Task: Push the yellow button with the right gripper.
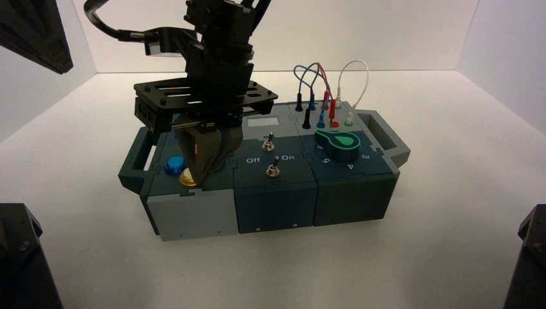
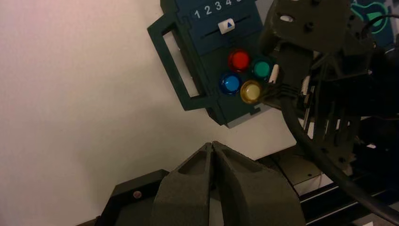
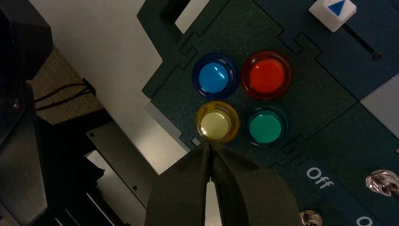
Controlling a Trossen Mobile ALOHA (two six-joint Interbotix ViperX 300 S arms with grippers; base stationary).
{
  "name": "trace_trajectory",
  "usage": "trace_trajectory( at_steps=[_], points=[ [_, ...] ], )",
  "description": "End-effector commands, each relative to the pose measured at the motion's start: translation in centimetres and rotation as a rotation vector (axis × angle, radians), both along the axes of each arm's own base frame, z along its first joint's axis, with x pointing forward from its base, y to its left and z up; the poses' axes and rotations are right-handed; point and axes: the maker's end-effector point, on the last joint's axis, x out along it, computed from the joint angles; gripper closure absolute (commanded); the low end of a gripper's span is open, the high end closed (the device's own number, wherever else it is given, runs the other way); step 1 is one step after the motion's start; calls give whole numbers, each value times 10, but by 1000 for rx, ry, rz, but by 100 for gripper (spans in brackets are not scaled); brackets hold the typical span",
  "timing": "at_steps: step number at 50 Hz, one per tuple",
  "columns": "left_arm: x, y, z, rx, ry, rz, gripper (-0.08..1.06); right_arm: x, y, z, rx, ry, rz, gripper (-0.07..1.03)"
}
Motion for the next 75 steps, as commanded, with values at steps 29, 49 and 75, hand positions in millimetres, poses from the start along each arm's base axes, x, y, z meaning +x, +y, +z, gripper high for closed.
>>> trace_trajectory(
  at_steps=[29, 49, 75],
  points=[
    [4, -2, 6, -7, -19, -4, 101, 5, 13, 28, 76, -45, 8, 98],
    [4, -1, 5, 4, -21, -11, 101, 7, 15, 7, 36, -26, 11, 98],
    [1, 3, 3, 17, -18, -13, 101, 3, 0, 58, 130, -92, 15, 98]
  ],
)
